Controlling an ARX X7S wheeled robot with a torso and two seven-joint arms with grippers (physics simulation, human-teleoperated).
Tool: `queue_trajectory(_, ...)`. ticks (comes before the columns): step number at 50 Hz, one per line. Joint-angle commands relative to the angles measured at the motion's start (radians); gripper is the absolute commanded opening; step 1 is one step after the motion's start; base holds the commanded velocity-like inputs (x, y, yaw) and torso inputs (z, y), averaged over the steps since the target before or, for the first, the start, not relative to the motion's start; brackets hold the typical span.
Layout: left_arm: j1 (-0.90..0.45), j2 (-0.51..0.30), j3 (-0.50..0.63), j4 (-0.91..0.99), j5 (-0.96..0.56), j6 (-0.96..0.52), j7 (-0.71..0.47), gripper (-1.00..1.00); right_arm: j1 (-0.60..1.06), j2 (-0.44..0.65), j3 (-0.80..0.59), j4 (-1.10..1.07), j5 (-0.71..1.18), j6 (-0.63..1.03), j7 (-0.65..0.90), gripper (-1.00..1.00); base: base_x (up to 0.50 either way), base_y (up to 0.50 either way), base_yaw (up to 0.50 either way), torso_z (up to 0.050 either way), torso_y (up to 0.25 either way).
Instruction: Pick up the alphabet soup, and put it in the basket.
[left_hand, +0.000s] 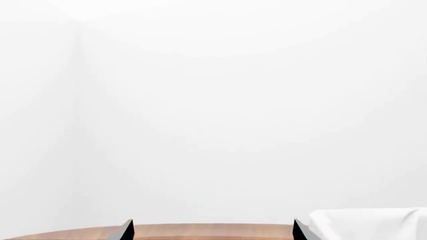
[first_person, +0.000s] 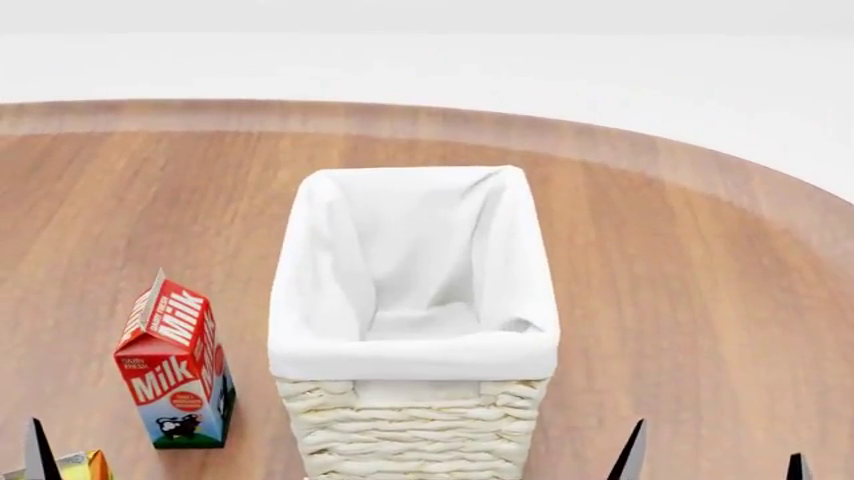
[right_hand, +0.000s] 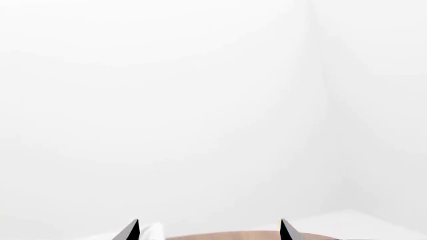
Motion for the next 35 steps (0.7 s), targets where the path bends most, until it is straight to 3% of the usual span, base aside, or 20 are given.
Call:
queue_trajectory(1, 0.0, -0.004, -0.003, 0.0, -0.004, -0.001, -0.007, 1.0, 0.019, 0.025, 0.005, 0.014, 0.004, 0.031, -0.004, 1.0, 0.0, 0.0, 0.0, 0.0, 0.0)
queue_trajectory(7, -0.004, -0.003, -0.001, -0.004, 0.001, -0.003, -0.011, 1.0, 0.021, 0.097, 0.032, -0.042, 0.006, 0.108, -0.01, 1.0, 0.0, 0.0, 0.0, 0.0, 0.0)
queue_trajectory(16, -0.01, -0.006, -0.001, -0.008, -0.005, -0.007, -0.012, 1.0, 0.045, 0.263, -0.007, -0.084, 0.034, 0.203, -0.159, 1.0, 0.0, 0.0, 0.0, 0.0, 0.0)
queue_trajectory(35, -0.018, -0.009, 0.005, -0.02, 0.002, -0.01, -0.02, 1.0, 0.197, 0.446, -0.048, -0.024, 0.197, 0.356, -0.398, 1.0, 0.0, 0.0, 0.0, 0.0, 0.0)
